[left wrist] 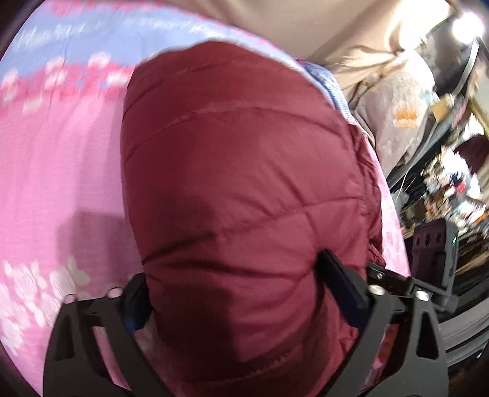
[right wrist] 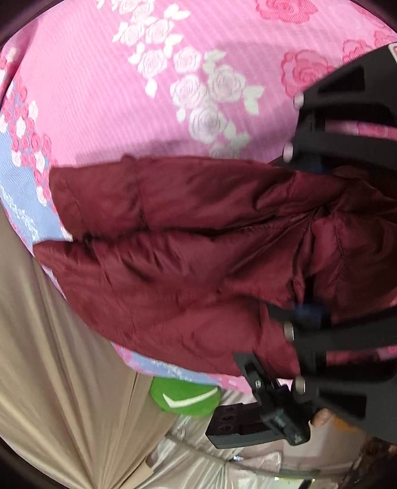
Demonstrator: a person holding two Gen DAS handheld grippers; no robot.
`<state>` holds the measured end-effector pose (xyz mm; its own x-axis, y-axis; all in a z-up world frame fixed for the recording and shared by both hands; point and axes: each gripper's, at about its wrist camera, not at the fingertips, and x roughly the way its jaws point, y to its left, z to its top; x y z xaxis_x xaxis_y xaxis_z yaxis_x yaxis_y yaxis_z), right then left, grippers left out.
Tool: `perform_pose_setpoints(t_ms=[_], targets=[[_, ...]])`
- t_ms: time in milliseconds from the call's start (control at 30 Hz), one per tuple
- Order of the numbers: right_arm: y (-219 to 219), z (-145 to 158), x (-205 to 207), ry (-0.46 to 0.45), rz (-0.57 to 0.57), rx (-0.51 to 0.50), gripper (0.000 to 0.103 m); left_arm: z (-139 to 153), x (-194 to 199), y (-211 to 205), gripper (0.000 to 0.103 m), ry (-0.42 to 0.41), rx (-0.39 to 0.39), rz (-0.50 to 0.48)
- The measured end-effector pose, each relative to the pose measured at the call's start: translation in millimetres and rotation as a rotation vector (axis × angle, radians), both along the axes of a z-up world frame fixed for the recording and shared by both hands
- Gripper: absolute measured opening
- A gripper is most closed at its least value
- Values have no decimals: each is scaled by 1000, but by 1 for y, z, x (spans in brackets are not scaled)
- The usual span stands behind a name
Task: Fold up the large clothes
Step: 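Lift the jacket bundle with both tools and flip it over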
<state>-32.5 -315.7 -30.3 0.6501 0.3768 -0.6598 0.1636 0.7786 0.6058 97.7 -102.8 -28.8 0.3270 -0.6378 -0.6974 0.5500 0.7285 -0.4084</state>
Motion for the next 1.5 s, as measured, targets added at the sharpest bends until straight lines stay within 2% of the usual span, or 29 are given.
perform_pose_setpoints(t_ms=[33,67,167,267,367,433,533,700,867,967,1067,1167,1233,1367,1467,1500], targets=[[3,6,-1,-15,1,-23,31,7,-4,-1,74,-37,11,-9],[5,14,-2,-31,-3,-36,24,16,-7,-3,65,-80,17,-25],[12,37,-7,-86,-24,-95,18,42,-10,-4,46,-123,-34,-68],[16,67,-17,-166,-49,-149,17,79,-23,-8,39,-202,-102,-134],[23,106,-35,-269,-88,-219,16,115,-36,-13,38,-296,-155,-184],[26,132,-47,-341,-114,-262,16,150,-52,-10,38,-402,-201,-221],[39,181,-71,-497,-151,-339,16,197,-75,5,38,-560,-269,-258],[65,249,-100,-740,-143,-433,17,266,-110,45,39,-812,-367,-265],[112,307,-103,-943,-89,-503,18,311,-133,109,40,-1034,-448,-220],[143,329,-98,-1034,-45,-529,18,325,-134,141,42,-1110,-479,-191],[162,342,-77,-1072,-3,-519,19,334,-130,172,44,-1177,-468,-145],[170,344,-35,-1057,24,-492,20,334,-108,188,48,-1186,-417,-100],[178,336,-5,-1014,31,-468,21,328,-80,197,50,-1141,-375,-67],[180,297,74,-849,60,-379,23,297,-4,209,52,-949,-317,-7],[177,240,140,-684,66,-328,24,238,77,208,52,-740,-245,56],[175,212,164,-614,59,-318,25,221,98,207,52,-683,-227,72]])
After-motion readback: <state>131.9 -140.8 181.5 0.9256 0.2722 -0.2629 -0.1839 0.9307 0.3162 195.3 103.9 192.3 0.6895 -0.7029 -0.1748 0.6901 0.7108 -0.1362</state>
